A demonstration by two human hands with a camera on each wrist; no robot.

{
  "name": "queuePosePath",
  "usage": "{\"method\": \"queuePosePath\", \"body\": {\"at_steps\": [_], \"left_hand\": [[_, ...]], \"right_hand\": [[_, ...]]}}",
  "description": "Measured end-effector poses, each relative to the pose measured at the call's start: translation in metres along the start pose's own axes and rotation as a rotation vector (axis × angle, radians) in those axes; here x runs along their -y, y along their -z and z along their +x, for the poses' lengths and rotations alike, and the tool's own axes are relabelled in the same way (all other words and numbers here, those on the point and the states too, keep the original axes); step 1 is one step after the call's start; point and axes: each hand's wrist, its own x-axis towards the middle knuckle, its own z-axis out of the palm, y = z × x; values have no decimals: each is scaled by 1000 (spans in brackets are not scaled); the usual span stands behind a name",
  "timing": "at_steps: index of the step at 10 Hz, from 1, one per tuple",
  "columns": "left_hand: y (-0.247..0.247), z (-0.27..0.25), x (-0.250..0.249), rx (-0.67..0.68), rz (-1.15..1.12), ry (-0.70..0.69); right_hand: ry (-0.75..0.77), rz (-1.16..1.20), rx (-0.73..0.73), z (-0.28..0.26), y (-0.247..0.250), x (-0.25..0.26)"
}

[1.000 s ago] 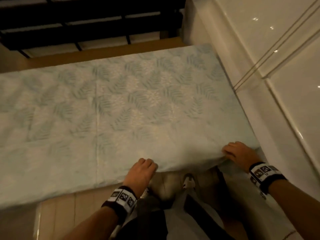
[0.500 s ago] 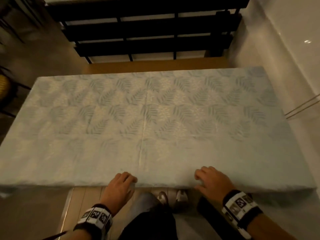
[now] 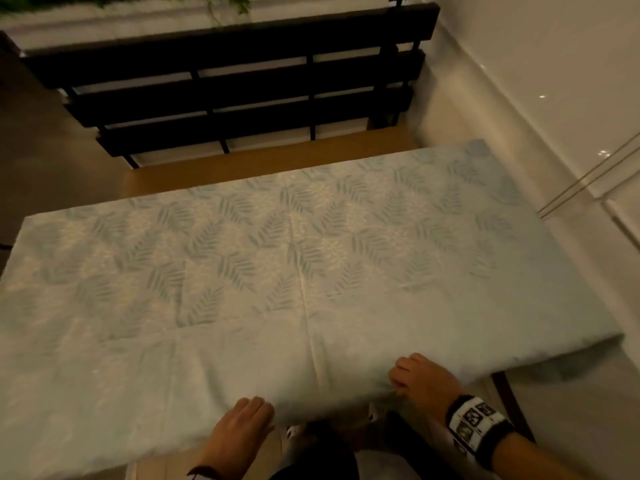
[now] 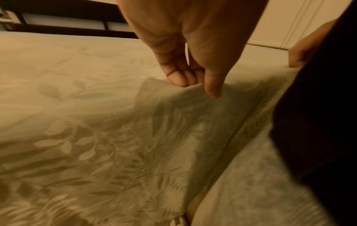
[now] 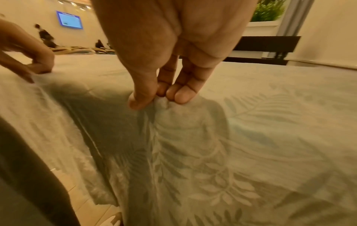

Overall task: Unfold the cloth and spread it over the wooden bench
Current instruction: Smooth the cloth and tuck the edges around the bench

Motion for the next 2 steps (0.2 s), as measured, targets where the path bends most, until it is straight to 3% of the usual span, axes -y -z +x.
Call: {"method": "queuePosePath", "body": {"at_steps": [1,2], "left_hand": [[2,10,1,-98,-77,-76],[11,20,4,38,-225,-143]], "right_hand": [[-92,7,-5,2,-1,3],[-153,18,3,1,4,13]]}}
